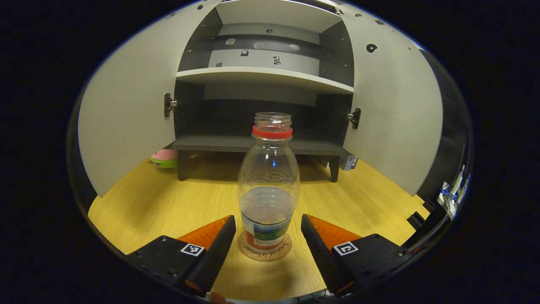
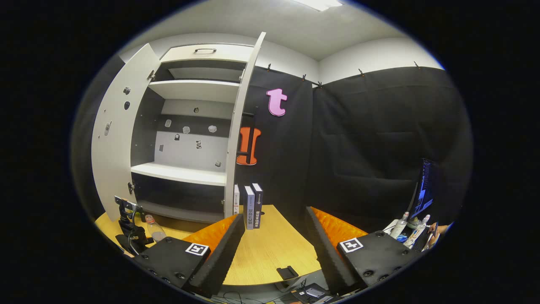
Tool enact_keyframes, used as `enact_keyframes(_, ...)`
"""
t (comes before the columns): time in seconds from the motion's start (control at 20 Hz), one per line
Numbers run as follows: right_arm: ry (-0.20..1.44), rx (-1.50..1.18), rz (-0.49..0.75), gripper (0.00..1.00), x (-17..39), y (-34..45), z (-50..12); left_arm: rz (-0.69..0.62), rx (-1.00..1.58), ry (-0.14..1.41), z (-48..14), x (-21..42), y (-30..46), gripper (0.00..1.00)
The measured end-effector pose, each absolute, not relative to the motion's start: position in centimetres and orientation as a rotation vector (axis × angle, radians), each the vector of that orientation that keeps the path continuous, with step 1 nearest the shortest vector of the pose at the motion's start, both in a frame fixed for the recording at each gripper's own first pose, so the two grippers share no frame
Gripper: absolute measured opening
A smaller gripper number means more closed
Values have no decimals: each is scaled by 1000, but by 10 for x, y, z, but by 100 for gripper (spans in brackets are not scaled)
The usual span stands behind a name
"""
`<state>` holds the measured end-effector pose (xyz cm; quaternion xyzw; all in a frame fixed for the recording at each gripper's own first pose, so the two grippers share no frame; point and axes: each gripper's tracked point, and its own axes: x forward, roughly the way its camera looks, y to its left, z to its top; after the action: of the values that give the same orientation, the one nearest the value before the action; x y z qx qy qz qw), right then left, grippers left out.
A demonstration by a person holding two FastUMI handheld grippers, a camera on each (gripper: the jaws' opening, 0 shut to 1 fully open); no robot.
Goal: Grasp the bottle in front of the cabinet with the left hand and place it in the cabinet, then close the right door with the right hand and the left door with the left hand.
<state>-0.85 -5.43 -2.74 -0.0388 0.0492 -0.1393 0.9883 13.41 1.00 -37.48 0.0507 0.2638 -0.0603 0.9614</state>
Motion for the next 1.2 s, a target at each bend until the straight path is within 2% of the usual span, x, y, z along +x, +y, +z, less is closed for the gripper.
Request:
enact_keyframes(0.3,101,-79,-296,96,-7,-60,-27,-96,90,559,-381,148,13,93)
enact_keyframes(0.35,100,-79,-296,97,-7,-60,-27,-92,104,554,-376,149,16,81)
enact_keyframes(0.4,99,-79,-294,97,-5,-60,-28,-95,116,555,-371,150,16,76)
enact_keyframes(0.75,100,-61,-248,96,5,-47,-34,-117,180,535,-298,149,21,76)
enact_keyframes(1.2,111,-51,-191,96,9,-27,-48,-173,69,421,-147,172,12,75)
